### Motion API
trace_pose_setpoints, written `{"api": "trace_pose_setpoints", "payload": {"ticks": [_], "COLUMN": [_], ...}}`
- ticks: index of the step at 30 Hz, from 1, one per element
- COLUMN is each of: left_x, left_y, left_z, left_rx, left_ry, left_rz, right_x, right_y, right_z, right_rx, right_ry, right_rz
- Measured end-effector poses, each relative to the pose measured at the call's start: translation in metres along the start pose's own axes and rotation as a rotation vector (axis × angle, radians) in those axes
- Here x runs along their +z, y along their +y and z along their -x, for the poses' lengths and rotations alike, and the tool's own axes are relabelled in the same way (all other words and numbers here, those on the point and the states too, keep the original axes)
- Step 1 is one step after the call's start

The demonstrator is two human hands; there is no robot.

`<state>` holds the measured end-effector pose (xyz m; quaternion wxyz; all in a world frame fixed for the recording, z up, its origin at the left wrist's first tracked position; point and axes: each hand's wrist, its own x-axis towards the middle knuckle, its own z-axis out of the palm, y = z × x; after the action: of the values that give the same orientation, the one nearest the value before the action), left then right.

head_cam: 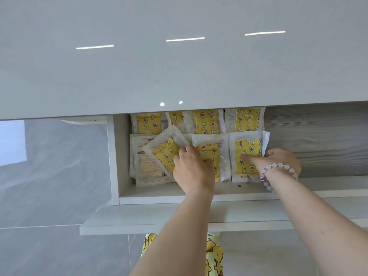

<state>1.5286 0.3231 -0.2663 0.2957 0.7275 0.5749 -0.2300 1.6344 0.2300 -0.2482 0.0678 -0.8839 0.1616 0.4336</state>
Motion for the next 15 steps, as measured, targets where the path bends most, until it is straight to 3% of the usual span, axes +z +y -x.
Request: {"api": "trace_pose_setpoints", "payload": {"ticks": [5, 9, 12, 15], "left_x": [-0.007, -0.043, -0.096, -0.157], "left_y": [0.007, 0.003, -0.005, -0.006], "left_z": [0.014, 0.029, 0.042, 0.066], "left_rx": [0.06, 0.123, 0.16, 0.187], "left_ry": [-0.147, -0.242, -0.17, -0.064], "left_rz": [-0.085, -0.176, -0.239, -0.28], "right_x": [-0.003, -0.015, -0.047, -0.085], "right_y": [-0.003, 0.011, 0.0, -0.029], "right_z": [0.004, 0.032, 0.076, 0.132], "right_rx": [0.069, -0.102, -0.202, -0.361], "right_ry": [-0.169, -0.003, -0.056, -0.063], "right_rz": [-0.046, 0.238, 0.364, 0.34]}}
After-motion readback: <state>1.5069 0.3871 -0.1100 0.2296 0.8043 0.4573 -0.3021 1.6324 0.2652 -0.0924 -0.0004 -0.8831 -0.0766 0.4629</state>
